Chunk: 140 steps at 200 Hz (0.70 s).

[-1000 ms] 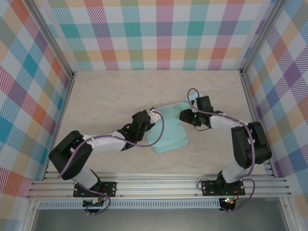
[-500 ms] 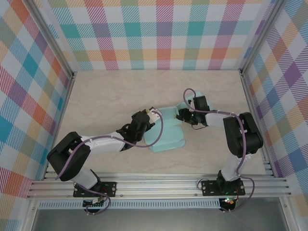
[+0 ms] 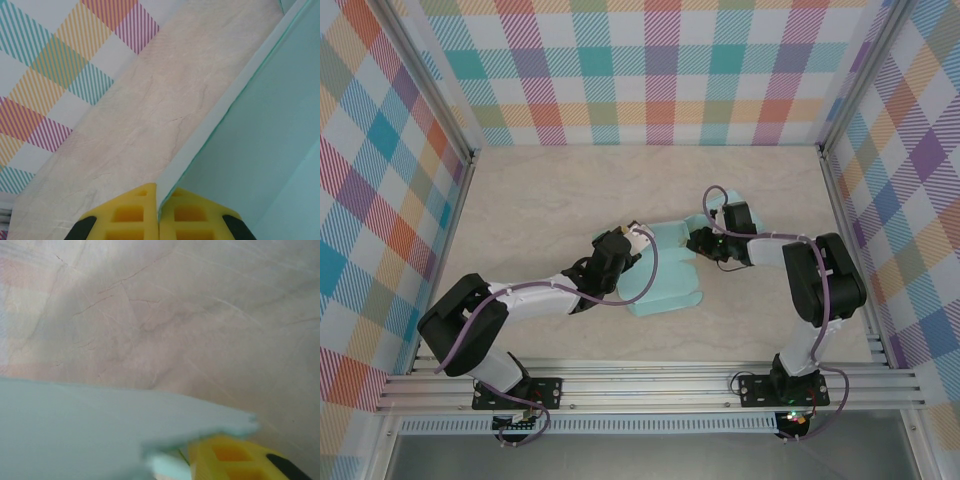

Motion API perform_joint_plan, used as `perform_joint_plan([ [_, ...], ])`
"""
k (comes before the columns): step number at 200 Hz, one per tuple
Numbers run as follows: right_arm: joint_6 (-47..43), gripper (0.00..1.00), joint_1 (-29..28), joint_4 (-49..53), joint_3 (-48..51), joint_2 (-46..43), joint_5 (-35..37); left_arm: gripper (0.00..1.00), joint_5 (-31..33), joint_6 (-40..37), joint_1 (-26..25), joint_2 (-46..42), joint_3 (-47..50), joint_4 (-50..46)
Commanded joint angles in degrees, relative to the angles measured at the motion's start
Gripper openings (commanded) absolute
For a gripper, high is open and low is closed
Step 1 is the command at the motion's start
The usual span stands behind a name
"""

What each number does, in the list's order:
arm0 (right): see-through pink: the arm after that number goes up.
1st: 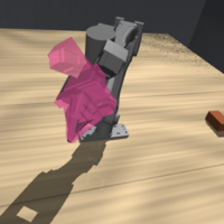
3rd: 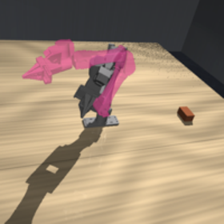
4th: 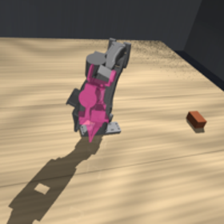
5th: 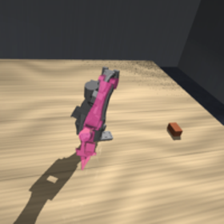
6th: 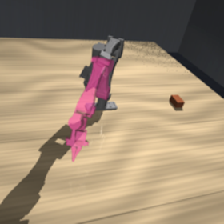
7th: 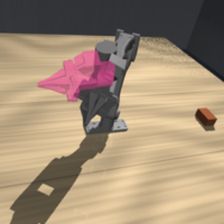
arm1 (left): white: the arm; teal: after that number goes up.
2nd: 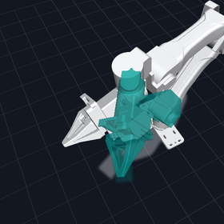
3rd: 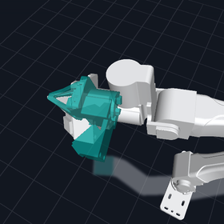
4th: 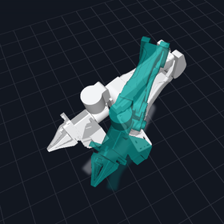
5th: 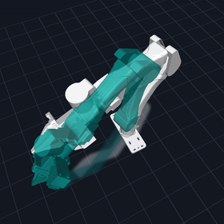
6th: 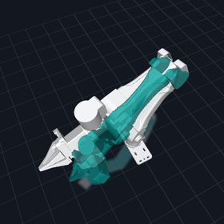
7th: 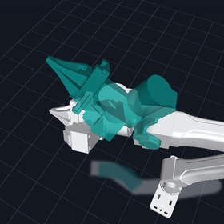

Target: Fold the paper box

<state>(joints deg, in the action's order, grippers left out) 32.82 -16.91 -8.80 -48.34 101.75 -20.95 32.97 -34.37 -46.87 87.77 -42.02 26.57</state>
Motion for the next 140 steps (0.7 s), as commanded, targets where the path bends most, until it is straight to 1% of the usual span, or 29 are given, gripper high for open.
perform_joint_plan([
  [1, 1.75, 0.28, -0.32, -0.34, 0.69, -3.50, -2.38, 0.00, 1.00, 1.71, -0.92, 1.30, -1.36, 2.70],
  [38, 5.50, 0.22, -0.32, -2.19, 1.69, -5.16, -3.67, 0.00, 0.70, 3.10, -0.97, 1.62, -1.06, 3.15],
  [91, 13.14, 0.17, -0.64, -10.81, 3.10, -2.86, -6.64, 0.00, -0.93, 5.59, -1.39, 1.70, -0.60, 4.44],
  [120, 15.57, 0.16, -2.42, -14.19, 3.22, -0.61, -6.06, 0.00, -1.03, 5.85, -2.12, 2.67, -0.93, 5.52],
  [140, 16.39, 0.18, -3.95, -15.32, 2.89, 0.29, -4.69, 0.00, -1.14, 5.92, -2.49, 3.18, -1.13, 5.76],
])
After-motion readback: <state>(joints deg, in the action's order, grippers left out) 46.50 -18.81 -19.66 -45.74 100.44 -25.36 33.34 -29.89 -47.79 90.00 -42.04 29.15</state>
